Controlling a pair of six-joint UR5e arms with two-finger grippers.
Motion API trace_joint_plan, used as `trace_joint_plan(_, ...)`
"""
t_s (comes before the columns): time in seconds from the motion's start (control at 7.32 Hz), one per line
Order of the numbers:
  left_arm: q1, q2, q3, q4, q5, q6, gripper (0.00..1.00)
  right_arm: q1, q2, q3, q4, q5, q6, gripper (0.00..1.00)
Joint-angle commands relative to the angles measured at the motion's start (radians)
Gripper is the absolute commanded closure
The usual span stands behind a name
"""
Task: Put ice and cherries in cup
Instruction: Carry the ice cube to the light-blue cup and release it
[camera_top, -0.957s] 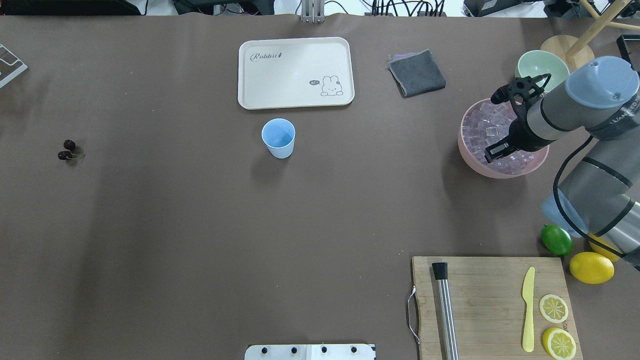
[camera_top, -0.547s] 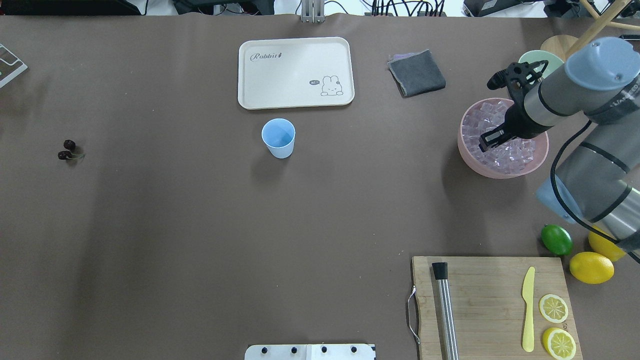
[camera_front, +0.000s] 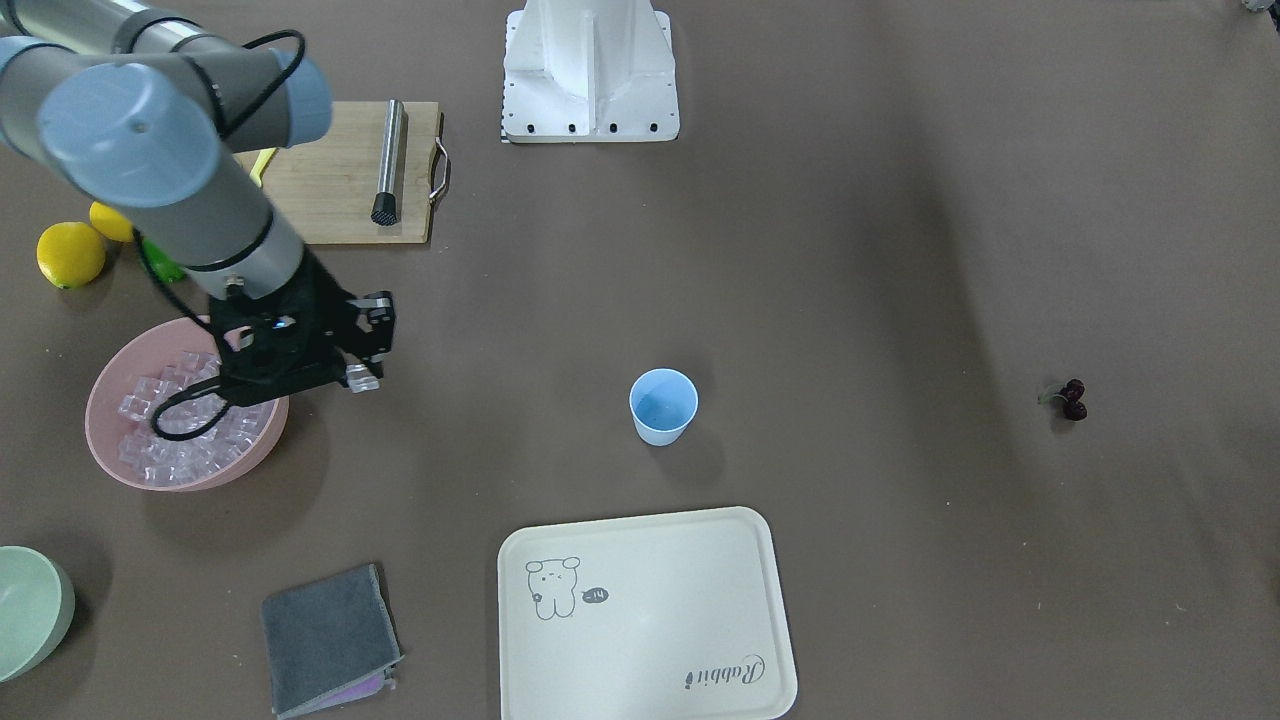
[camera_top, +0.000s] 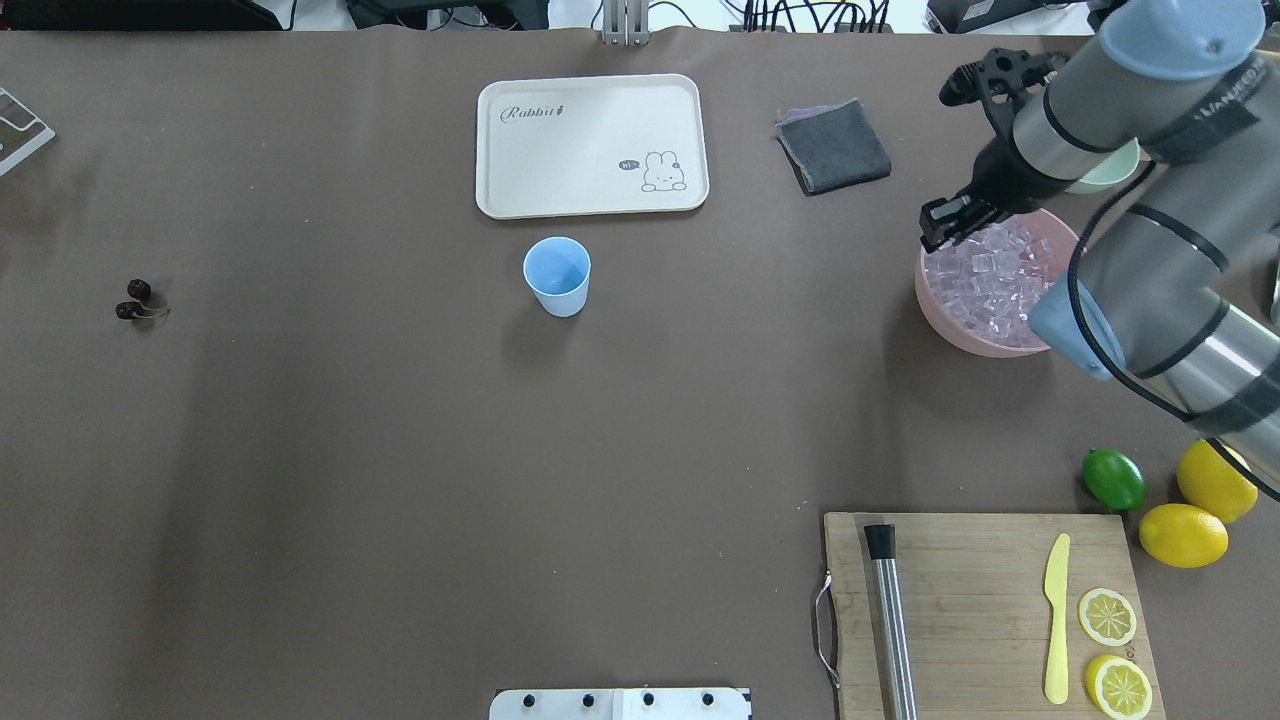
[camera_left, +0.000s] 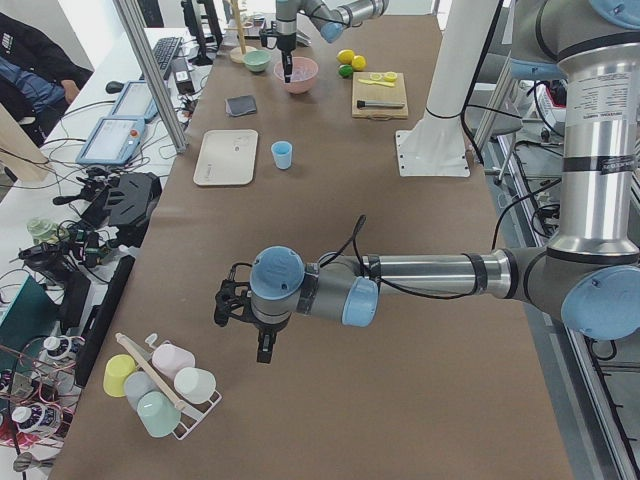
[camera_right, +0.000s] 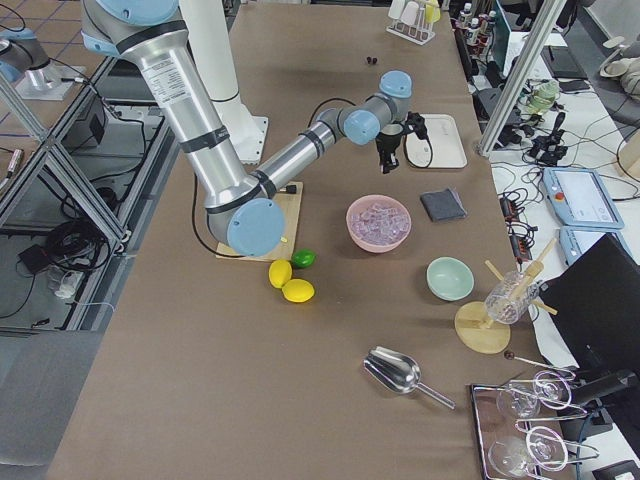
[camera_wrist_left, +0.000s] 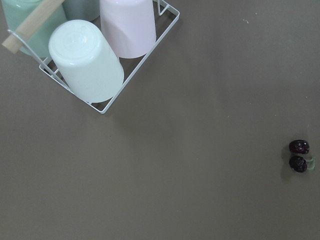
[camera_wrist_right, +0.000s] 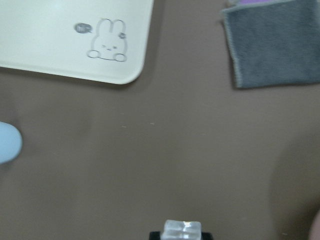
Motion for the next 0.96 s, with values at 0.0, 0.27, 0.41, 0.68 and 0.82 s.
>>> trace_joint_plan(0.0, 0.002, -0.009, 0.005, 0.0, 0.001, 0.0, 0.02, -0.126, 0.233, -0.179, -0.009, -0.122, 0.21, 0.76)
trace_joint_plan(0.27, 0.0, -0.008, 0.005, 0.0, 0.001, 0.0, 0.02, -0.202, 0.342, -0.336, 0.158, -0.214, 0.362, 0.76)
trace_joint_plan(0.41, 0.0, -0.008, 0.005, 0.0, 0.001, 0.0, 0.02, -0.232, 0.407, -0.426, 0.217, -0.249, 0.398, 0.75)
trace_joint_plan(0.68, 0.0, -0.008, 0.008, 0.0, 0.0, 0.002, 0.02, -0.256, 0.398, -0.426, 0.224, -0.272, 0.404, 0.69)
trace_joint_plan(0.82, 0.0, -0.003, 0.007, 0.0, 0.001, 0.002, 0.02, -0.257, 0.386, -0.421, 0.226, -0.276, 0.395, 0.2)
